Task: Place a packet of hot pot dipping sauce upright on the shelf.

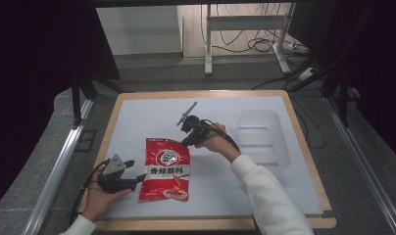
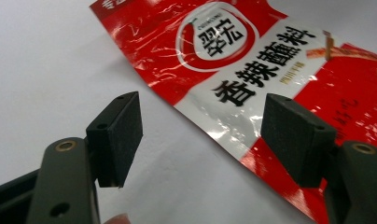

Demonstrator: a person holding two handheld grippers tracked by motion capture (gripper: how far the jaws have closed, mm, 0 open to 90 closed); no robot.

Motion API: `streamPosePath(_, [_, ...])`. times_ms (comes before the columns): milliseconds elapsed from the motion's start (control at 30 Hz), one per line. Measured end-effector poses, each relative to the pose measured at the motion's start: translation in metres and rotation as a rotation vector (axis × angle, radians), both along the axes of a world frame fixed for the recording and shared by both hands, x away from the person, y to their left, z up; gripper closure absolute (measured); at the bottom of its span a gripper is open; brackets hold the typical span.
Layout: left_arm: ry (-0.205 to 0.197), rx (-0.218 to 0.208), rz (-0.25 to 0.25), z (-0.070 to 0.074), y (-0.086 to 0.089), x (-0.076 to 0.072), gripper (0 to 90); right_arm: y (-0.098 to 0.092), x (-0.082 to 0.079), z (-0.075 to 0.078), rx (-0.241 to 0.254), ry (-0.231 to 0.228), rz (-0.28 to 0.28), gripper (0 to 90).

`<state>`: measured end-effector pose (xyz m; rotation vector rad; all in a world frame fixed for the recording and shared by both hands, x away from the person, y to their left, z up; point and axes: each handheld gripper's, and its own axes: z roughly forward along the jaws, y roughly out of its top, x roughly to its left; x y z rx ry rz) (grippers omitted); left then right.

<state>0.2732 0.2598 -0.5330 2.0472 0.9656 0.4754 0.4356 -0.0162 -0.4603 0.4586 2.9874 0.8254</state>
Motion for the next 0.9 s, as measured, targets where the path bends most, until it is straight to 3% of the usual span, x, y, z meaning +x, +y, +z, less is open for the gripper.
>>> streamPosePath(133, [0.017, -0.01, 0.023, -0.002, 0.002, 0.016, 29.3, -0.003, -0.01, 0.006, 0.022, -0.013, 0.031, 88.8])
streamPosePath(267, [0.029, 0.01, 0.023, -0.002, 0.002, 0.028, 29.4, -0.004, -0.015, 0.007, 0.021, -0.016, 0.038, 88.8])
streamPosePath(333, [0.047, -0.019, 0.016, -0.001, 0.003, 0.043, 29.5, -0.005, -0.017, 0.007, 0.022, -0.019, 0.047, 88.8])
streamPosePath(400, [0.056, -0.032, 0.017, -0.001, 0.003, 0.048, 29.6, -0.005, -0.018, 0.007, 0.024, -0.022, 0.052, 88.8])
streamPosePath(433, [0.059, -0.034, 0.01, -0.001, 0.003, 0.057, 30.9, -0.005, -0.019, 0.007, 0.023, -0.021, 0.053, 88.7])
streamPosePath(533, [0.054, -0.029, -0.002, -0.002, -0.001, 0.068, 32.0, -0.006, -0.021, 0.008, 0.022, -0.028, 0.062, 88.7])
streamPosePath(600, [0.061, -0.049, -0.02, -0.003, -0.002, 0.072, 33.1, -0.006, -0.021, 0.008, 0.025, -0.029, 0.065, 88.7])
streamPosePath(667, [0.057, -0.039, -0.058, -0.004, -0.009, 0.08, 35.5, -0.007, -0.022, 0.008, 0.022, -0.03, 0.067, 88.7])
streamPosePath(767, [0.054, -0.038, -0.087, -0.006, -0.013, 0.082, 40.1, -0.007, -0.023, 0.008, 0.02, -0.031, 0.07, 88.7])
streamPosePath(800, [0.046, -0.02, -0.1, -0.006, -0.015, 0.082, 44.5, -0.007, -0.023, 0.007, 0.023, -0.033, 0.074, 88.7])
streamPosePath(833, [0.015, 0.037, -0.101, -0.006, -0.017, 0.078, 55.5, -0.008, -0.025, 0.008, 0.016, -0.034, 0.074, 88.7])
streamPosePath(900, [-0.002, 0.041, -0.102, -0.004, -0.015, 0.075, 64.6, -0.009, -0.025, 0.007, 0.011, -0.041, 0.075, 88.6])
